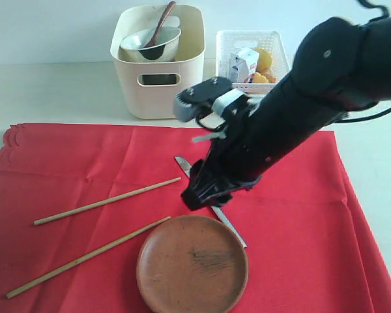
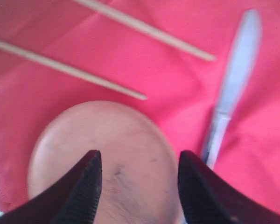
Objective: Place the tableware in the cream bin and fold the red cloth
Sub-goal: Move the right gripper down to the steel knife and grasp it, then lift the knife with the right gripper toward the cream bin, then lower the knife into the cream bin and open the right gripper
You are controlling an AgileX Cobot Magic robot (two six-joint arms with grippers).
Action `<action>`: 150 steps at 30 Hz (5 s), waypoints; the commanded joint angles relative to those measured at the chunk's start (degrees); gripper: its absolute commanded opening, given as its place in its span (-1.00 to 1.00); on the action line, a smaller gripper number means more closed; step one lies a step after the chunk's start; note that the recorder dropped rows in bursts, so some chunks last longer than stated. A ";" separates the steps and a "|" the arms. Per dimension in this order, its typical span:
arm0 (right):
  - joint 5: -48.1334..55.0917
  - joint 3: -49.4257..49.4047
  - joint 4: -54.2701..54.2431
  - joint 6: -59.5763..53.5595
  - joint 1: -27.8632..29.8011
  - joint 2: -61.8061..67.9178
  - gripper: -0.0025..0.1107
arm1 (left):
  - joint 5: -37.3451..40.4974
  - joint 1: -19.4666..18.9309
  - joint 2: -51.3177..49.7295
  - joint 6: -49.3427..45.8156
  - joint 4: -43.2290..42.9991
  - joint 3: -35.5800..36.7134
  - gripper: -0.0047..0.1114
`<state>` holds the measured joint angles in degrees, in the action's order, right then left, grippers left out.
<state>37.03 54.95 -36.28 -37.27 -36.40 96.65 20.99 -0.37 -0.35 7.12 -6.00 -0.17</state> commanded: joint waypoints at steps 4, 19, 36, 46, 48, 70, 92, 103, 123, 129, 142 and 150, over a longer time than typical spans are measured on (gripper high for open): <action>-2.44 -0.35 -0.51 -1.71 -4.89 4.37 -0.08 | -0.39 0.40 0.35 -0.01 0.07 0.17 -0.92; -22.13 -0.22 20.04 20.85 -4.74 11.87 -0.08 | -0.39 0.40 0.35 -0.01 0.07 0.17 -0.92; -25.53 -0.22 26.06 22.22 -2.88 15.02 -0.09 | -0.39 0.40 0.35 -0.01 0.07 0.17 -0.92; -23.64 -0.22 29.92 22.14 -2.23 17.07 -0.11 | -0.39 0.40 0.35 -0.01 0.07 0.17 -0.92; -23.05 -0.22 29.92 22.14 -2.23 17.87 -0.17 | -0.39 0.40 0.35 -0.01 0.07 0.17 -0.92; -20.84 -0.32 29.68 22.31 -2.23 10.07 -0.93 | -0.39 0.40 0.35 -0.01 0.07 0.17 -0.92; -20.33 -0.10 33.88 30.29 4.90 2.67 -0.93 | -0.39 0.40 0.35 -0.01 0.07 0.17 -0.92; -27.87 8.25 33.50 30.29 5.55 -0.40 -0.93 | -0.39 0.40 0.35 -0.01 0.07 0.17 -0.92; -43.61 35.65 33.37 37.75 5.55 19.17 -0.93 | -0.39 0.40 0.35 -0.01 0.07 0.17 -0.92; -42.76 41.80 33.23 37.97 5.68 24.96 -0.93 | -0.39 0.40 0.35 -0.01 0.07 0.17 -0.92; -42.74 44.11 33.23 37.84 5.91 28.73 -0.59 | -0.39 0.40 0.35 -0.01 0.07 0.17 -0.92; -35.52 44.11 33.33 37.84 5.91 26.04 0.13 | -0.39 0.40 0.35 -0.01 0.07 0.17 -0.92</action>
<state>-3.14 98.53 -3.16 0.60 -30.90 125.08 20.99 -0.37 -0.35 7.12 -6.00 -0.17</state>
